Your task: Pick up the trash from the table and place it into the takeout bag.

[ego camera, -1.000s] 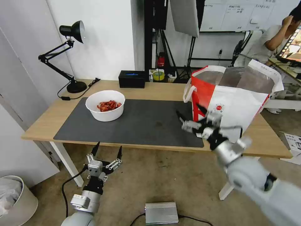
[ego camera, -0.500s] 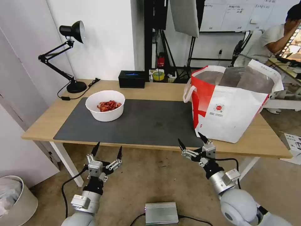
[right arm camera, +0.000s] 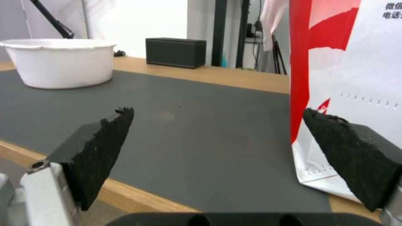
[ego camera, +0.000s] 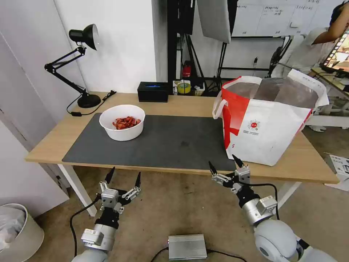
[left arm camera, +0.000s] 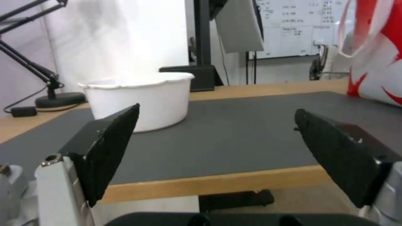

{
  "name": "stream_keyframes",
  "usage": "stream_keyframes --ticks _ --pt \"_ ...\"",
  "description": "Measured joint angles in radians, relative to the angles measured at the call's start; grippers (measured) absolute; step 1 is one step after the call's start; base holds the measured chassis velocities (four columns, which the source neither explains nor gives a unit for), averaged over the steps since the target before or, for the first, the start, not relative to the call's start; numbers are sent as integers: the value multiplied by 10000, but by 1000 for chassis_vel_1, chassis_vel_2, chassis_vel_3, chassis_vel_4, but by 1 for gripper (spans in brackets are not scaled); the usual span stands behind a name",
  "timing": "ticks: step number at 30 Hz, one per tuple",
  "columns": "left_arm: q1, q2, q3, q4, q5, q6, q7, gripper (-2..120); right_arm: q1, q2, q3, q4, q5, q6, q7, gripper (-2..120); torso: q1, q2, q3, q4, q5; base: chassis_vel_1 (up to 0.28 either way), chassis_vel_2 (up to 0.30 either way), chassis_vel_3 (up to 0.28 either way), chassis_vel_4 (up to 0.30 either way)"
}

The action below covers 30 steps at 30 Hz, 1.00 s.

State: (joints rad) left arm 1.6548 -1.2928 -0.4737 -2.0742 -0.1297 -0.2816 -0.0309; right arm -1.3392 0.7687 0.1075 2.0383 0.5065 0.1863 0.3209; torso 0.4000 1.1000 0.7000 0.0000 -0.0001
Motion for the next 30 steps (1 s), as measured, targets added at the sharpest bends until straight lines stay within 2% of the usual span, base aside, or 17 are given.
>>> stream_keyframes --ticks 4,5,6,9,10,12,13,15,16,17,18,21,22,24,26,29,30 --pt "-162 357 -42 -361 -786 912 -436 100 6 -1 -2 0 7 -2 0 100 0 0 0 1 0 0 0 0 0" --pt "-387 698 -176 -574 -1375 1430 -703 100 11 -2 -4 0 11 -4 0 100 0 1 0 -2 2 0 0 0 0" --pt "-387 698 -176 -574 -1375 1430 -703 100 11 -2 -4 0 11 -4 0 100 0 1 0 -2 2 0 0 0 0" --pt "-1027 1971 -938 -902 -3223 2408 -1457 100 17 -6 -6 1 16 -9 -4 100 0 -1 0 3 0 0 0 0 0" --pt "-1027 1971 -938 -902 -3223 2408 -1457 100 17 -6 -6 1 16 -9 -4 100 0 -1 0 3 0 0 0 0 0" --pt "-1673 3230 -1248 -869 -4757 3032 -2112 100 19 -7 -7 1 18 -11 -3 100 0 -1 0 0 -2 0 0 0 0" --pt "-1673 3230 -1248 -869 -4757 3032 -2112 100 19 -7 -7 1 18 -11 -3 100 0 -1 0 0 -2 0 0 0 0" --pt "-2308 4319 -1325 -602 -6206 3382 -2609 100 20 -9 -7 1 21 -13 -3 100 0 -2 1 0 -3 0 0 0 0" --pt "-2308 4319 -1325 -602 -6206 3382 -2609 100 20 -9 -7 1 21 -13 -3 100 0 -2 1 0 -3 0 0 0 0" --pt "-2833 4955 -1255 -344 -7195 3553 -2931 100 21 -9 -7 2 22 -13 -5 100 1 -1 0 0 2 0 0 0 0" --pt "-2833 4955 -1255 -344 -7195 3553 -2931 100 21 -9 -7 2 22 -13 -5 100 1 -1 0 0 2 0 0 0 0" --pt "-4478 6077 -766 511 -9067 3997 -3222 100 23 -10 -7 5 24 -14 -6 100 0 -1 1 -1 -1 0 0 0 0" --pt "-4478 6077 -766 511 -9067 3997 -3222 100 23 -10 -7 5 24 -14 -6 100 0 -1 1 -1 -1 0 0 0 0" --pt "-5854 6688 -108 1256 -10425 4572 -3407 100 25 -11 -7 5 27 -15 -6 100 1 -2 2 -2 -3 0 0 0 0" --pt "-6230 6832 66 1492 -10817 4791 -3450 100 25 -10 -6 7 27 -15 -9 100 1 -1 2 -4 -2 0 0 0 0" --pt "-8011 7369 1035 2839 -12239 5706 -3414 100 28 -11 -7 10 30 -16 -13 100 1 -1 1 3 -1 0 0 0 0" --pt "-8011 7369 1035 2839 -12239 5706 -3414 100 28 -11 -7 10 30 -16 -13 100 1 -1 1 3 -1 0 0 0 0"
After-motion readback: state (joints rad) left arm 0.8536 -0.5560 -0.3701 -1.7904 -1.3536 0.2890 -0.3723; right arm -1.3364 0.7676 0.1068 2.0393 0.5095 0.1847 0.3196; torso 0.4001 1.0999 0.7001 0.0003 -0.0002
